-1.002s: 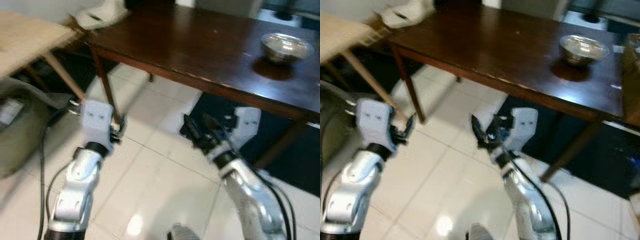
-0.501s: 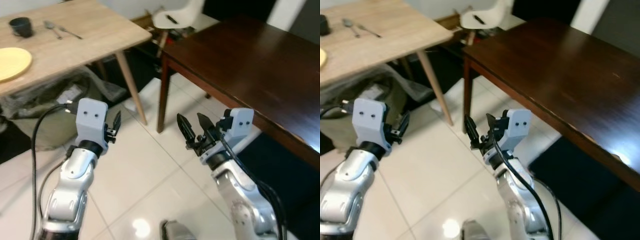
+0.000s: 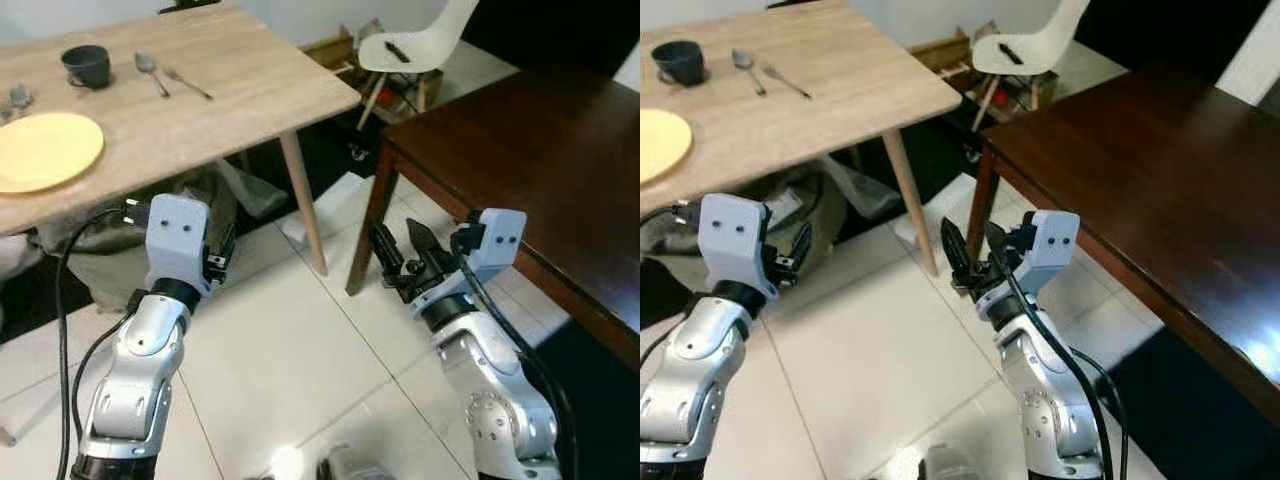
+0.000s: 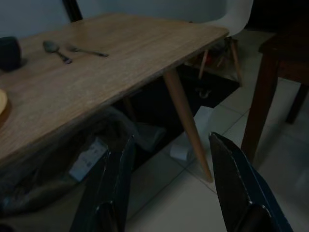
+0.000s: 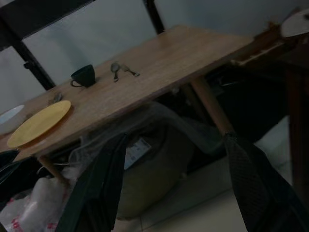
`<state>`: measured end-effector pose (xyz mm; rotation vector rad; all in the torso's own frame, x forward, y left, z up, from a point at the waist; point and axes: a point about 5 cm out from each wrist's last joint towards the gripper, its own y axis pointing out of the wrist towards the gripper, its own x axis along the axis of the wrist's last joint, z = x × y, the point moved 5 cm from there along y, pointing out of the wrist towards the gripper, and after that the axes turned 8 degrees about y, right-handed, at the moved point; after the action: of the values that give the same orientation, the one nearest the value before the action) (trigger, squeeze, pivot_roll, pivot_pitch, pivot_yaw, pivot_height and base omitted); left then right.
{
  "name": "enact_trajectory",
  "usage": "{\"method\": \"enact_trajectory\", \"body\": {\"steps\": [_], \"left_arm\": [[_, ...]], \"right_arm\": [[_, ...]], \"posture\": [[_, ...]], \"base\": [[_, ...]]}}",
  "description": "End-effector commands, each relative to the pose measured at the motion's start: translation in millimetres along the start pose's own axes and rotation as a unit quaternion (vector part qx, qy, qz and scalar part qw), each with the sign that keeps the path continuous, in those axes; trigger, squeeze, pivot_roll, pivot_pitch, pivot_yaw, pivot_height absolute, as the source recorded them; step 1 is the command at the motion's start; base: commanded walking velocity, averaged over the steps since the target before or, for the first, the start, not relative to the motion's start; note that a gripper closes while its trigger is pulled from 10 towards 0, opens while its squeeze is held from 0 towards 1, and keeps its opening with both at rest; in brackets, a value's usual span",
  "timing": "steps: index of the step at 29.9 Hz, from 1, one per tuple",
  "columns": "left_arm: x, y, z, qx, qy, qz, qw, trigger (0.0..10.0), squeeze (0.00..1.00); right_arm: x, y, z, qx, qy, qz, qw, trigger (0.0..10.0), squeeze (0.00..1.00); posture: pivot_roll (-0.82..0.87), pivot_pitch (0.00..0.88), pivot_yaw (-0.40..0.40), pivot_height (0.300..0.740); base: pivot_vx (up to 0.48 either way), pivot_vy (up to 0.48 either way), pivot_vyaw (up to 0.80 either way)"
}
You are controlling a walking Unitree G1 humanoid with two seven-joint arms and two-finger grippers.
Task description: Setting the table
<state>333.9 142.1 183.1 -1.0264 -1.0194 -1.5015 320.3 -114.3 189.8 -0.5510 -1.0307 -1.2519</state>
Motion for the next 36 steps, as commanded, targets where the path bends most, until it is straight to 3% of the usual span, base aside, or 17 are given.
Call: {"method": "enact_trajectory", "body": {"steps": [1, 11, 26, 36], "left_arm": [[-2.6, -1.2, 3.7, 0.005, 0.005, 0.005, 1.000, 10.0, 0.00], [-0.8, 0.1, 4.6, 0.007, 0.006, 0.002, 1.000, 10.0, 0.00], [2.6, 4.3, 3.5, 0.006, 0.007, -0.004, 1.000, 10.0, 0.00], [3.4, 5.8, 2.2, 0.004, 0.008, -0.005, 1.000, 10.0, 0.00]], "right_arm": [[2.1, 0.0, 2.3, 0.004, 0.005, -0.005, 1.000, 10.0, 0.00], [11.3, 4.9, -4.9, -0.001, 0.005, -0.015, 1.000, 10.0, 0.00], [37.6, 9.4, -32.0, -0.051, 0.021, -0.061, 0.997, 10.0, 0.00], [45.4, 10.5, -39.1, -0.069, 0.010, -0.079, 0.994, 10.0, 0.00]], "posture": [[-0.13, 0.050, 0.035, 0.740], [-0.12, 0.049, 0.036, 0.740], [-0.12, 0.047, 0.039, 0.740], [-0.12, 0.043, 0.040, 0.740]], "base": [[0.480, 0.000, 0.74], [0.480, 0.000, 0.70], [0.480, 0.000, 0.00], [0.480, 0.000, 0.00]]}}
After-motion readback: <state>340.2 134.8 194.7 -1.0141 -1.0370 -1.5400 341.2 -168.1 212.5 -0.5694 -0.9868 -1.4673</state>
